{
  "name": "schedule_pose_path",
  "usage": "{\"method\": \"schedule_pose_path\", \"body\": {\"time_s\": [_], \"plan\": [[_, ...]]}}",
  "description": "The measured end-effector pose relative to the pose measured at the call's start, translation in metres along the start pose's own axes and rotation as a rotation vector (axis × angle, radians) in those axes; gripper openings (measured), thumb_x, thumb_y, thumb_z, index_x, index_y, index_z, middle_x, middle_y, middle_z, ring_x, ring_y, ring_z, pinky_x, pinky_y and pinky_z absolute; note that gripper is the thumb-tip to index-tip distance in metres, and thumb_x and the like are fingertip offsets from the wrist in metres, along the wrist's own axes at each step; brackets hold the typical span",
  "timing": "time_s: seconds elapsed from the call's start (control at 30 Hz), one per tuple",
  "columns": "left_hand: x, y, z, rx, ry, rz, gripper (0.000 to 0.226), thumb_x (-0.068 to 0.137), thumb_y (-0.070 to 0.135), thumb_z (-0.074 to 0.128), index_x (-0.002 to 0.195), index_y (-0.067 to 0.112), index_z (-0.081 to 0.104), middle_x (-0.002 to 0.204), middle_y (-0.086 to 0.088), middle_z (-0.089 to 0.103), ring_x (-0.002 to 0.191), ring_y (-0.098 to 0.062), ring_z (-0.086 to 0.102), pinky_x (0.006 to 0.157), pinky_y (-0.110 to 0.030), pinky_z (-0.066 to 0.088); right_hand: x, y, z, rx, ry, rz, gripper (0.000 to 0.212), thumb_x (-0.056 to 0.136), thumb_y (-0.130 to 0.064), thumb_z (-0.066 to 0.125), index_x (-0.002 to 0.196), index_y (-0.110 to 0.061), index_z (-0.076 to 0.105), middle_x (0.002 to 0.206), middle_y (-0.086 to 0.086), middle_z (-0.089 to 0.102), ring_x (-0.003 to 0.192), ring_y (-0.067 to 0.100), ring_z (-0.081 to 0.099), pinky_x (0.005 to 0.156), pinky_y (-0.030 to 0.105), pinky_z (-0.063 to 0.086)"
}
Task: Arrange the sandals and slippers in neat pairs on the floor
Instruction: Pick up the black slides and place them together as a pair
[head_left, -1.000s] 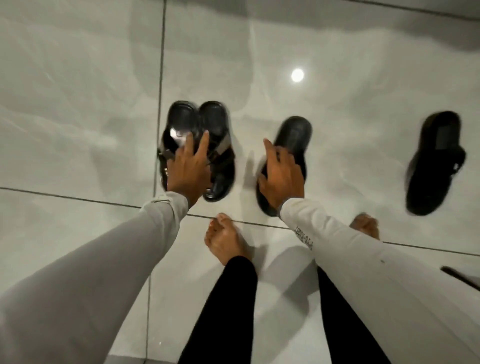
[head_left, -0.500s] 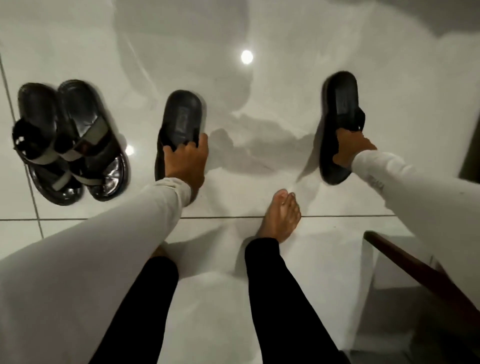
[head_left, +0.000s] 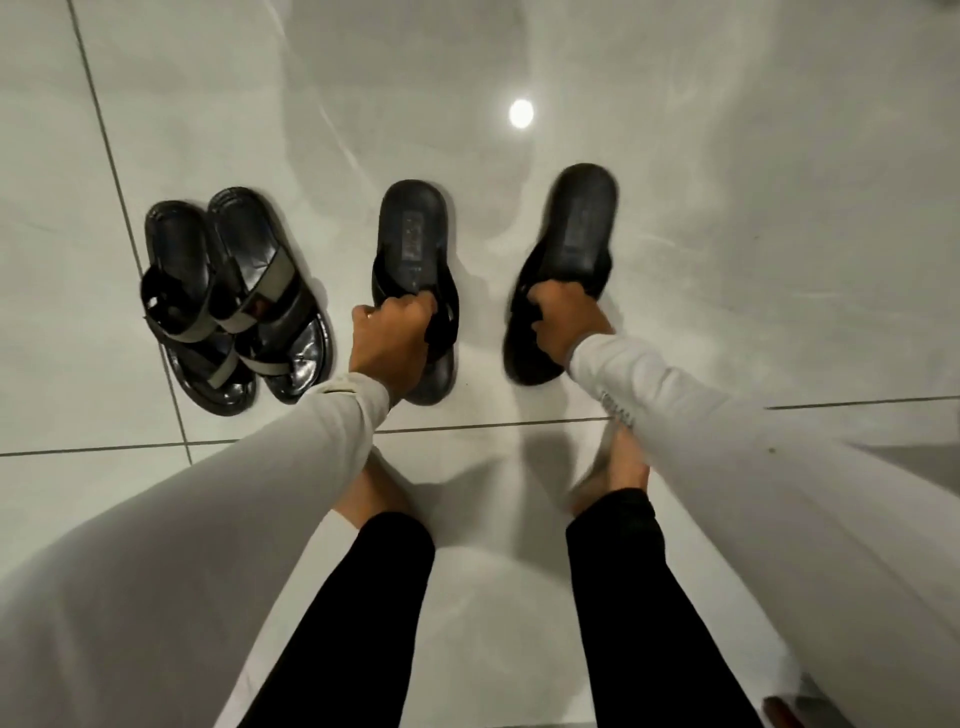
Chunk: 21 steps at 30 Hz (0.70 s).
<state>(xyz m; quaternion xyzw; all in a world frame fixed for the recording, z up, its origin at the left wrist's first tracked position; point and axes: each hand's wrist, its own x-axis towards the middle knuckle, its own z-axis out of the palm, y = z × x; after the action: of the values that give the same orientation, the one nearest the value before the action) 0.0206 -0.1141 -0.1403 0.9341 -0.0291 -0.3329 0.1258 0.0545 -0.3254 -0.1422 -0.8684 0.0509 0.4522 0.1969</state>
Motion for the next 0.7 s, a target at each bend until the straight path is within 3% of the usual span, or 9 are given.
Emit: {"method": "schedule_pose_path", "body": {"time_s": [0.27,0.5,0.63,0.7], "plan": [[0.001,-0.016,0.003,-0.361,-0.133,-0.022,0.038,0.084,0.011,0.048,0.116,0.007,0.068,0.102,-0.019,0.071,0.099,-0.041,0.065,0.090,-0.049,0.054,-0.022,-0.050,0.064,-0.083,0.029,-0.066,0.036,0.087,0.002,0.055,0.122,-0.004,0.061,0.122,0.020,0.059,0.110,0.040,0.060,0.091,0.045,0.053],[-0.023,-0.017,0.006,-0.612,-0.153,-0.020,0.055,0.081,-0.007,0.049,0.133,0.008,0.063,0.129,-0.020,0.064,0.124,-0.036,0.057,0.109,-0.042,0.044,-0.031,-0.046,0.047,-0.065,-0.002,-0.079,0.053,0.080,0.004,0.057,0.130,-0.010,0.050,0.124,0.017,0.059,0.112,0.038,0.059,0.091,0.049,0.053],[-0.034,-0.022,-0.008,-0.409,-0.048,0.001,0.066,0.084,-0.003,0.055,0.147,0.016,0.047,0.156,-0.016,0.038,0.138,-0.037,0.043,0.113,-0.045,0.041,-0.039,-0.049,0.035,-0.288,0.013,-0.119,0.077,0.077,-0.006,0.068,0.146,-0.018,0.036,0.143,0.013,0.047,0.129,0.037,0.044,0.100,0.047,0.047],[-0.031,-0.024,-0.008,-0.269,-0.052,-0.066,0.076,0.084,0.006,0.061,0.153,0.025,0.035,0.162,-0.018,0.020,0.135,-0.042,0.042,0.108,-0.050,0.045,-0.037,-0.049,0.034,-0.421,0.016,-0.110,0.086,0.078,-0.016,0.071,0.152,-0.020,0.027,0.156,0.015,0.030,0.144,0.038,0.027,0.110,0.048,0.036]]}}
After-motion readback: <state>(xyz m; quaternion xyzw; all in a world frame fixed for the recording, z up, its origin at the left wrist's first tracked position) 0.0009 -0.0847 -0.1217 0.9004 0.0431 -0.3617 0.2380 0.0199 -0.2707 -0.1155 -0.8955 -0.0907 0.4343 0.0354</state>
